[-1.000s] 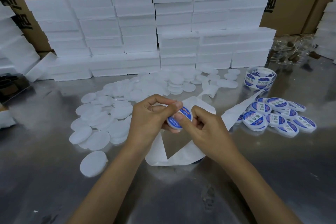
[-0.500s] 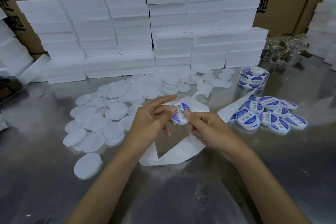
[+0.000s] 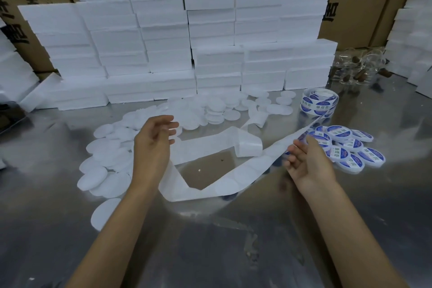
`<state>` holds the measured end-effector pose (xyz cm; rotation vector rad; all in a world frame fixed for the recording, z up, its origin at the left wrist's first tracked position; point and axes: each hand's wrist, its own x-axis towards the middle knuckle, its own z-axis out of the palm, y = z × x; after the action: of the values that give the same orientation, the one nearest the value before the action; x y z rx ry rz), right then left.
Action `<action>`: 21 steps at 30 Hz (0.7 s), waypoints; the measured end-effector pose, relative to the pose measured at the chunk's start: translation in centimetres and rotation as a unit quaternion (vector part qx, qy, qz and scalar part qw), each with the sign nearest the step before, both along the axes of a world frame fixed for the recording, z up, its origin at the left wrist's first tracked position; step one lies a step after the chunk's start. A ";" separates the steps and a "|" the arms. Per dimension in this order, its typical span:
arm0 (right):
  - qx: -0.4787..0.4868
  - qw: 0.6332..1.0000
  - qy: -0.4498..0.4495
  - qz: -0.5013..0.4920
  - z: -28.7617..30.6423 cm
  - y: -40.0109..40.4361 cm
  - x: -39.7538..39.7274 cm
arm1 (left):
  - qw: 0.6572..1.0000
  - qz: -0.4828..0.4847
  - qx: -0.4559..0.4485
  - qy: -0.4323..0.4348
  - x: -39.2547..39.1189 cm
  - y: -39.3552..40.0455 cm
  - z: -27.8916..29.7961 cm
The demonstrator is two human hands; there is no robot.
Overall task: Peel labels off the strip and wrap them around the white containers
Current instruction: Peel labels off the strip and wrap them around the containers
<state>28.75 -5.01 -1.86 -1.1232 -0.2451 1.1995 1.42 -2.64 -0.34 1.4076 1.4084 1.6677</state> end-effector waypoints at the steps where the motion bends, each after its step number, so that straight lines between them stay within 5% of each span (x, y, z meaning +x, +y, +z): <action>1: -0.002 1.000 -0.012 0.007 0.0 0.0 -0.2 | 1.000 0.013 -0.006 0.014 -0.6 0.3 -0.1; 4: -0.007 0.997 -0.073 0.022 0.0 0.0 -1.0 | 0.997 0.056 -0.015 0.046 -2.6 0.9 -0.4; 8: -0.006 0.987 -0.160 0.023 0.0 -0.1 -2.2 | 0.966 0.126 -0.056 0.219 -5.0 1.6 -1.5; 15: 0.013 0.958 -0.284 0.028 0.1 -0.3 -3.3 | 0.857 -0.037 -0.077 0.508 -3.5 4.6 -2.4; 21: 0.107 0.884 -0.439 0.124 0.4 -0.8 -3.7 | 0.857 -0.015 -0.118 0.501 -3.0 6.0 -2.6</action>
<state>25.02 -5.80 -1.44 -1.4037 -1.2172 0.7711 -1.56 3.36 -2.89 2.2464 1.9849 0.6228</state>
